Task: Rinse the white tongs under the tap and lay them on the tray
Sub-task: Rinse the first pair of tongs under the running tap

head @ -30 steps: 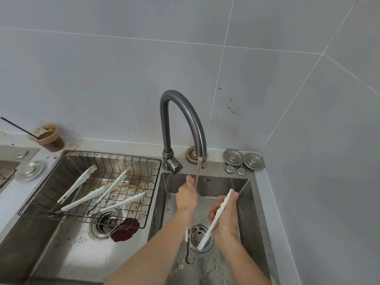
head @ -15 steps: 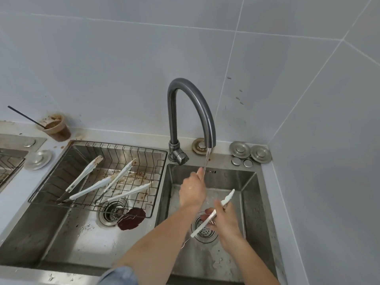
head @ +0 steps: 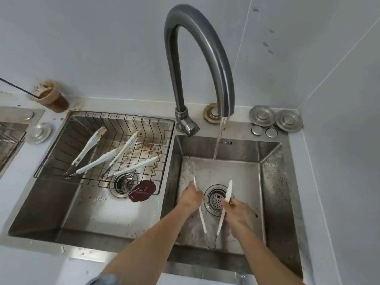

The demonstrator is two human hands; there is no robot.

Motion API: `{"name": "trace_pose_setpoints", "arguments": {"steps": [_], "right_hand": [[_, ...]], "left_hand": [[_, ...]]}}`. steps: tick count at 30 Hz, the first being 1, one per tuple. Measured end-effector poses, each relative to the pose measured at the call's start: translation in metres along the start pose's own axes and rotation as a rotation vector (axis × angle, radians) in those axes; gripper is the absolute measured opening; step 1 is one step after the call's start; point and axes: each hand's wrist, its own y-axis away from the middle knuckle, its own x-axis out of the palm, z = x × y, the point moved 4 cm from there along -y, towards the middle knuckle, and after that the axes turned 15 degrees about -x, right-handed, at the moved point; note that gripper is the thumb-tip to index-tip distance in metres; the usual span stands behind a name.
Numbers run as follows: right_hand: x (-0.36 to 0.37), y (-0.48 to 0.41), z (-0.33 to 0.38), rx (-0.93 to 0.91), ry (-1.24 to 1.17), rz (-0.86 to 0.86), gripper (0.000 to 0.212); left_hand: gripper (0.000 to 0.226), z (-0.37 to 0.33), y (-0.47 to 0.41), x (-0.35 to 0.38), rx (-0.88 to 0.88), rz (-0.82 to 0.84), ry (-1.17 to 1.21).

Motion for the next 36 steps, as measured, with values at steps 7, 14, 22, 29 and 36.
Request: {"name": "trace_pose_setpoints", "arguments": {"steps": [7, 14, 22, 29, 36], "right_hand": [[0.030, -0.017, -0.034, 0.054, 0.046, 0.036, 0.018], [0.034, -0.025, -0.036, 0.061, 0.189, 0.074, 0.015], [0.006, -0.016, -0.004, -0.058, 0.423, 0.309, 0.026], [-0.021, 0.009, 0.086, -0.537, 0.724, 0.253, 0.028], [-0.013, 0.031, 0.162, -0.896, 0.840, 0.197, 0.029]], "left_hand": [[0.028, 0.032, -0.028, 0.021, -0.055, -0.072, -0.013], [0.028, 0.036, -0.027, 0.025, -0.069, -0.245, -0.047], [0.037, 0.024, 0.001, 0.009, -0.064, -0.104, -0.304], [0.032, -0.020, 0.061, -0.029, 0.204, -0.280, -0.512], [0.031, -0.036, 0.104, -0.097, 0.422, -0.618, -0.628]]}}
